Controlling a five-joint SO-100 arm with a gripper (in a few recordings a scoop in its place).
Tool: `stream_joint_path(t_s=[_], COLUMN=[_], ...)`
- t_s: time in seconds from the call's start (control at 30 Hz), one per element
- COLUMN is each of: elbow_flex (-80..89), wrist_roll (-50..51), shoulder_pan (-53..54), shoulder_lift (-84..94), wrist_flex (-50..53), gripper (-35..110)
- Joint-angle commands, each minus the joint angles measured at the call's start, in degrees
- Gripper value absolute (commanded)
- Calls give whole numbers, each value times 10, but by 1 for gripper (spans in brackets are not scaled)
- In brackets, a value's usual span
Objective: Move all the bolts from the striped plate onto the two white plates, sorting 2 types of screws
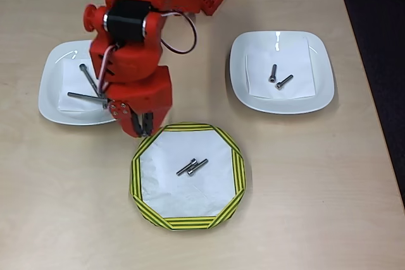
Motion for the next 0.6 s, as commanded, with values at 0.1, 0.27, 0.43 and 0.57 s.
stream_joint_path(t_s=[0.1,0.27,0.43,0.57], elbow_flex=[174,228,229,217], wrist_roll=[-98,-196,-259,-269], shoulder_pan=[121,215,258,254], shoulder_lift=[163,171,136,124], wrist_flex=[17,3,-34,-34], gripper=[0,0,5,11])
